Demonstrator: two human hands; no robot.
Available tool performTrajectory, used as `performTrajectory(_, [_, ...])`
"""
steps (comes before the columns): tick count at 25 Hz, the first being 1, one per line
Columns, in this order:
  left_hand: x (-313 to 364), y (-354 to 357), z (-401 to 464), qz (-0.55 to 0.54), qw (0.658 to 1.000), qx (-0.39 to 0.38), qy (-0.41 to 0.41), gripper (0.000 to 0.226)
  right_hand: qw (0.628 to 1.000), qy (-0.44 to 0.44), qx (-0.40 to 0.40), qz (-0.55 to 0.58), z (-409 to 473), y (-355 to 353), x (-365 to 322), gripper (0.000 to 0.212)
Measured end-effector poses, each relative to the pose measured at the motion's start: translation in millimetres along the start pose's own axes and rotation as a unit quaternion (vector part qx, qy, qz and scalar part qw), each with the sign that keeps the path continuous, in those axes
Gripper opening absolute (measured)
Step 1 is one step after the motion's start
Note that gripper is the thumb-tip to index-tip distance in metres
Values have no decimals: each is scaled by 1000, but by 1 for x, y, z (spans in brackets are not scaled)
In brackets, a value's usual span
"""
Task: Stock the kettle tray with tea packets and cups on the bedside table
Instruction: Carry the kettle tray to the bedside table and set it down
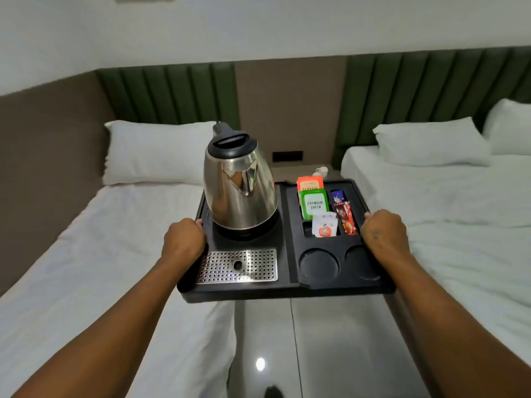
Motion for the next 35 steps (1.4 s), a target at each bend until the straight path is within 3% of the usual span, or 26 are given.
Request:
performTrajectory(9, [157, 59, 299, -2, 999, -24, 44, 42, 998, 58, 2, 0, 269, 138, -42, 35])
performTrajectory(17, [278, 196, 559, 4, 999, -12, 44, 44, 997, 63, -20, -26, 541, 332, -26, 46])
performTrajectory(21, [330, 305, 686, 21, 999, -5, 37, 39, 997, 61, -25, -50, 676, 453, 14, 51])
performTrajectory(25, [357, 457, 805, 51, 997, -27, 45, 40, 988, 106, -57, -100, 777, 605, 89, 48])
performTrajectory(29, [369, 599, 878, 94, 990, -43, 91, 39, 988, 71, -76, -118, 838, 734, 163, 42])
performTrajectory(32, [363, 689, 908, 131, 981, -78, 120, 37, 982, 54, -133, -123, 859, 808, 211, 26])
performTrajectory(35, [350, 738, 929, 112, 991, -49, 48, 43, 980, 71, -131, -133, 876, 855, 245, 25])
Point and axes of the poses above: each hand's wrist, its own z-axis towards the middle knuckle, its own y-axis out of the palm, x = y × z, the point moved 7 cm from there along z, towards the middle knuckle, and after that the axes turned 13 degrees about z, right-handed, at the moved point
